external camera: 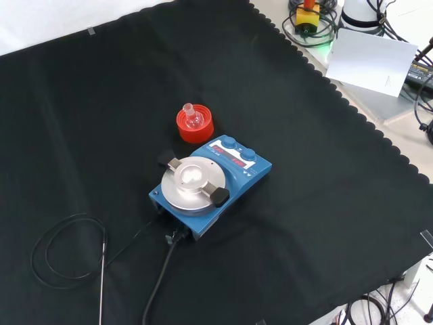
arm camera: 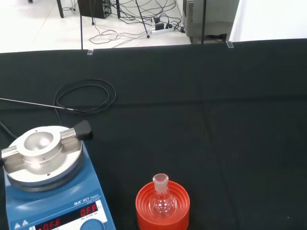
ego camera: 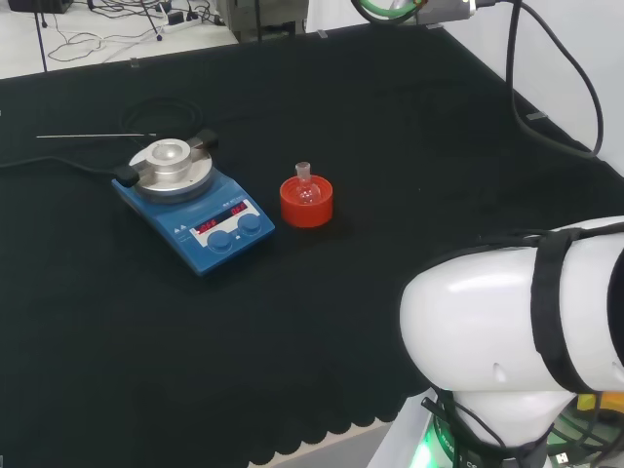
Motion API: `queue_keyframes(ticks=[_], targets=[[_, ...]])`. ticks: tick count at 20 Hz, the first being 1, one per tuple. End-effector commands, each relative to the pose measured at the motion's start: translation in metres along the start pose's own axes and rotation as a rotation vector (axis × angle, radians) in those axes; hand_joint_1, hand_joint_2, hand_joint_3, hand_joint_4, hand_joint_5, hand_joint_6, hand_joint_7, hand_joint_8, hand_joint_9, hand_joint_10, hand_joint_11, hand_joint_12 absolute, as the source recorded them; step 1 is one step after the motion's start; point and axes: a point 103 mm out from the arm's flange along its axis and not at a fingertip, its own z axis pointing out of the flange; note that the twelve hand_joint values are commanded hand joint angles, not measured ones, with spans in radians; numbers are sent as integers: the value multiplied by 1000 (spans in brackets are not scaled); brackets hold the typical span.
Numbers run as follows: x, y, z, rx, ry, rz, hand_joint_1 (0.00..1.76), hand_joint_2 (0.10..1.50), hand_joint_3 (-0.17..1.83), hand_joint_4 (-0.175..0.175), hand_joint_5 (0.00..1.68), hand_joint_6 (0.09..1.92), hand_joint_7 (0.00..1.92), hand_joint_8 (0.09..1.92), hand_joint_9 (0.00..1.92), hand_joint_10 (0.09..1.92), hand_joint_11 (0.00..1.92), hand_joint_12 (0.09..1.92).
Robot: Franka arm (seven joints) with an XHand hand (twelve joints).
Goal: Pick up the round-bottom flask.
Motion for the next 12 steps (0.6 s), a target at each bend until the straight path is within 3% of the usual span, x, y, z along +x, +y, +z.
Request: queue_keyframes(ticks=[1,4,5,7,9,12], targets=[[9,0,-1,-5,-29,15,78,1149,535,13,252,357,51,548,161,637,15,1318],[29,0,-4,-9,-51,28,40,1250,356,14,306,218,53,525,155,633,1,1350],[-19,1,-3,-14,-25,43,38,1261,335,14,314,200,55,522,155,632,0,1352],[-38,1,-3,-8,-31,53,36,1270,319,14,321,186,56,520,156,632,0,1354],[-29,1,-2,-12,-47,44,37,1272,314,14,323,182,57,520,157,632,0,1355],[8,1,1,-6,-67,51,37,1273,311,14,325,179,59,520,157,632,0,1356]])
